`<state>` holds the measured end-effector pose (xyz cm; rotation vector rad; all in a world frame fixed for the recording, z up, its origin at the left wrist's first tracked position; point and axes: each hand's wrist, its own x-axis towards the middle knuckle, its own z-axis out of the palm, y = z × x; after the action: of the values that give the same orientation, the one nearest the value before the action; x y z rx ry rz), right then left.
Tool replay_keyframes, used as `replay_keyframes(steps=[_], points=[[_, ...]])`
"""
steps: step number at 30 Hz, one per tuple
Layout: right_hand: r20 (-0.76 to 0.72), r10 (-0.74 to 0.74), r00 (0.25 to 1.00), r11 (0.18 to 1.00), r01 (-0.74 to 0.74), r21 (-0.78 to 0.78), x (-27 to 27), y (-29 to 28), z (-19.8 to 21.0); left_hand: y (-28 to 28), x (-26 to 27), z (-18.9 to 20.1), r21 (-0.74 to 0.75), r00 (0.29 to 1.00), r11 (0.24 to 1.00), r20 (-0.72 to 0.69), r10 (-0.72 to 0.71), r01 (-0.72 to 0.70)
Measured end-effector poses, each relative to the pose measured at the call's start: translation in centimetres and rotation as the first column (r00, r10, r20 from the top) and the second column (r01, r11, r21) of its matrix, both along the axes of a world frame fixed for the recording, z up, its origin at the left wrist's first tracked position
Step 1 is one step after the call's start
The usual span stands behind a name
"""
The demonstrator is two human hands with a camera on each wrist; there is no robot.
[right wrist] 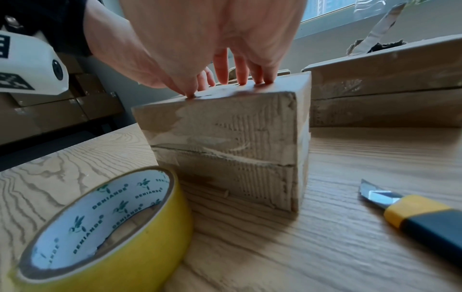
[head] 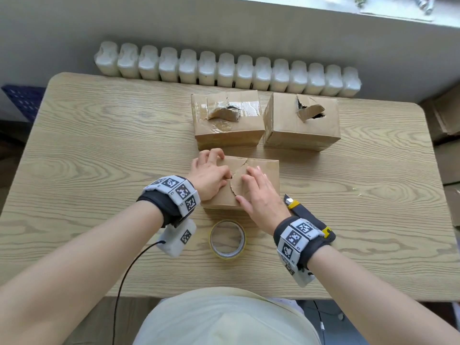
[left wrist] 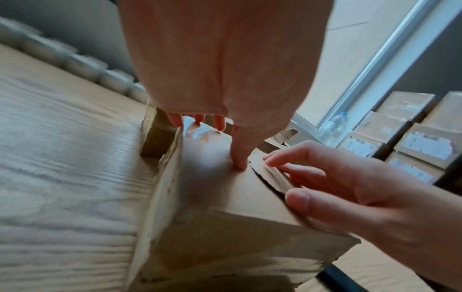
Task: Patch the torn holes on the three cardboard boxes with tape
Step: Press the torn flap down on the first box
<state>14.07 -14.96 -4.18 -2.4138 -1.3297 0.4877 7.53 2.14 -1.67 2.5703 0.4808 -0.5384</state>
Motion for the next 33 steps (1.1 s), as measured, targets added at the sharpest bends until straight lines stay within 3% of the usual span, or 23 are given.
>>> replay_keyframes(steps=[9,13,17,23,26,30,33], points=[[0.052,0.002,0.999,1.000,-0.002,-0.007,-0.1,0.1,-0.3,0.0,-0.8,-1.6,-0.141,0.975,0.983,0.173,0.140,-0.116],[0.053,0.030,0.998,0.999,-0.029,-0.017,0.1,0.0,0.0,0.8,-0.9,-1.8,-0.161,0.936,0.983,0.323,0.140,-0.091],[0.145,0.057,0.988,0.997,-0.049,-0.056,0.2,-0.1,0.1,1.5,-1.5,-1.8,-0.136,0.911,0.990,0.403,0.088,-0.035],[0.165,0.111,0.980,0.991,-0.096,-0.097,0.4,0.1,0.2,1.5,-3.4,-2.7,0.040,0.934,0.987,0.318,-0.160,0.155],[0.152,0.162,0.975,0.987,-0.162,-0.011,0.2,-0.6,0.1,1.4,-3.8,-2.6,0.085,0.943,0.982,0.275,-0.186,0.169],[0.209,0.235,0.949,0.971,-0.218,-0.100,-0.4,-1.7,-0.6,1.0,-4.1,-2.9,0.117,0.941,0.974,0.256,-0.220,0.196],[0.099,0.201,0.975,0.979,-0.195,-0.064,-0.2,-1.7,-0.4,0.5,-4.3,-2.4,0.055,0.962,0.982,0.202,-0.186,0.178]])
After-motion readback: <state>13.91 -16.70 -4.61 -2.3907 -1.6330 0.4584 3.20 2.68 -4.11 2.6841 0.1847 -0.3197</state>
